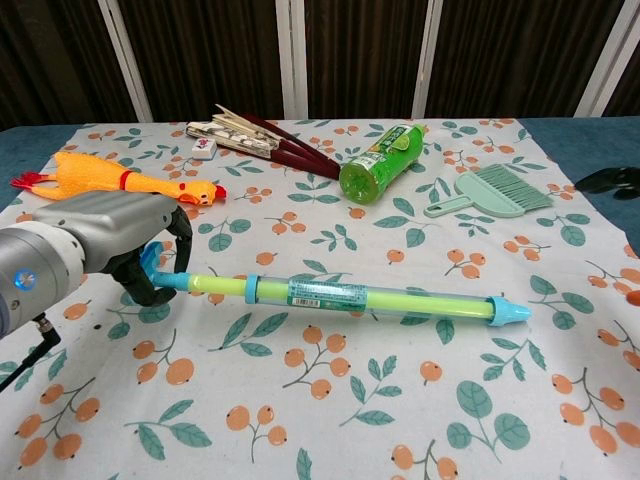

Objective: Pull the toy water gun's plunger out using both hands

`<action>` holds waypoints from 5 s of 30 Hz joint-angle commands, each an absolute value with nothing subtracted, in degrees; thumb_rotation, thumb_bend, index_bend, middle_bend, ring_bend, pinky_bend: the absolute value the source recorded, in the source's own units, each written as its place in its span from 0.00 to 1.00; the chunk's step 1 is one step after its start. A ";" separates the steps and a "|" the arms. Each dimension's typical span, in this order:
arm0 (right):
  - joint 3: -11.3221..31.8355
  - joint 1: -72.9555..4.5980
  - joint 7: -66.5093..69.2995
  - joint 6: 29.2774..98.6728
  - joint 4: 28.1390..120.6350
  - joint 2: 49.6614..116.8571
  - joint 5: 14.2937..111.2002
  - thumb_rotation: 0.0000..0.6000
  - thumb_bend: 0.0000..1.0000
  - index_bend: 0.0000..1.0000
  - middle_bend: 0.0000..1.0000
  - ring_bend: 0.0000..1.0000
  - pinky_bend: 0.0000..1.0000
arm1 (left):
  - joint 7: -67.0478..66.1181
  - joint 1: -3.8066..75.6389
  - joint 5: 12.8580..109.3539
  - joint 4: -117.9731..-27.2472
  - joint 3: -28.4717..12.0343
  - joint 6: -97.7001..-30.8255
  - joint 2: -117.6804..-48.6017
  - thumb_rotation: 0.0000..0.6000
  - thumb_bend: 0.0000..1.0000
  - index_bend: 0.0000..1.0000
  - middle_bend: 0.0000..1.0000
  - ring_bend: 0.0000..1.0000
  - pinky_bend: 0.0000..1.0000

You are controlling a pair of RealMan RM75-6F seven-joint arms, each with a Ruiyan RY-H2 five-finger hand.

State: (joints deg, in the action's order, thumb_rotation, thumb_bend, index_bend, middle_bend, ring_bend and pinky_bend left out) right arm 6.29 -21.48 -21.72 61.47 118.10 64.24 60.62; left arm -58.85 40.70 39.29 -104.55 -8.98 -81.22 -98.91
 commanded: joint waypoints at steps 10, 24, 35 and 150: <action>7.18 -29.70 -34.11 64.11 116.12 76.09 48.21 1.00 0.31 0.14 0.00 0.00 0.00 | -59.33 41.27 38.64 -105.02 -9.46 -81.61 -99.47 1.00 0.48 0.59 0.16 0.00 0.06; 6.47 -32.41 -37.71 67.52 110.83 82.69 42.55 1.00 0.31 0.26 0.00 0.00 0.00 | -59.43 41.55 38.59 -106.96 -9.73 -82.41 -98.67 1.00 0.48 0.59 0.16 0.00 0.06; 5.75 -32.98 -37.28 68.11 109.12 84.50 41.42 1.00 0.31 0.45 0.01 0.00 0.00 | -59.37 41.71 38.87 -107.14 -8.98 -82.52 -99.15 1.00 0.48 0.59 0.16 0.00 0.06; 8.09 -33.87 -39.36 71.53 101.38 76.79 34.22 1.00 0.33 0.62 0.04 0.00 0.00 | -42.03 34.11 42.92 -106.24 -3.07 -72.81 -75.68 1.00 0.48 0.61 0.16 0.00 0.06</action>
State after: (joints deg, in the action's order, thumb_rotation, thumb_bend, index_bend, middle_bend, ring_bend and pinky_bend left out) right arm 8.05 -33.89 -39.40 71.56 101.41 76.82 34.25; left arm -42.03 34.11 42.93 -106.23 -3.07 -72.82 -75.68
